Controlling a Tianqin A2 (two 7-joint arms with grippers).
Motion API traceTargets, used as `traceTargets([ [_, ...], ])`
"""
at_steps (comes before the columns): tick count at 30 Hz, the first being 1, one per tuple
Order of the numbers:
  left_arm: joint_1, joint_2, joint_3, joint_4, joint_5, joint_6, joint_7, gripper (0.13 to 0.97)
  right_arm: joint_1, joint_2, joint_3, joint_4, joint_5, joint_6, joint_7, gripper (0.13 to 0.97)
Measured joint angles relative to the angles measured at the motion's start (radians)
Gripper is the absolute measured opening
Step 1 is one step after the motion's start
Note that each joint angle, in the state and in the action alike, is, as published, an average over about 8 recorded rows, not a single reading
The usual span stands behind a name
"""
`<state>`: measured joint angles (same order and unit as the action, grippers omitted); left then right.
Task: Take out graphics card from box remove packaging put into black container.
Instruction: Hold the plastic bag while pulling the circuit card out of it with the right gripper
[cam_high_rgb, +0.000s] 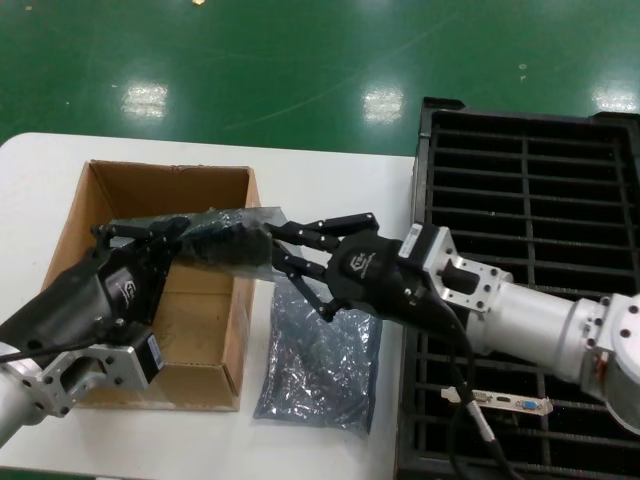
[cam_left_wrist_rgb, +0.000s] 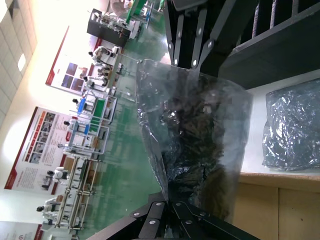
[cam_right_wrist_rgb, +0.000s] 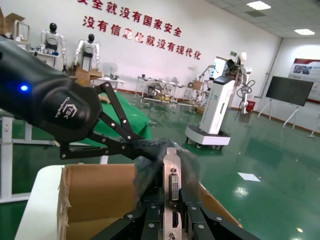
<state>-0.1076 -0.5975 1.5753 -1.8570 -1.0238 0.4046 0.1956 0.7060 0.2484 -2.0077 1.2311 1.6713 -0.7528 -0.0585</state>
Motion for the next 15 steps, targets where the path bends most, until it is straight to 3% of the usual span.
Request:
traceTargets([
  [15, 0.0, 0.0, 0.0, 0.0, 0.0, 0.0, 0.0, 0.138, -0.133, 0.142, 0.073, 0.237, 0.033, 0.035, -0.019, 0.186],
])
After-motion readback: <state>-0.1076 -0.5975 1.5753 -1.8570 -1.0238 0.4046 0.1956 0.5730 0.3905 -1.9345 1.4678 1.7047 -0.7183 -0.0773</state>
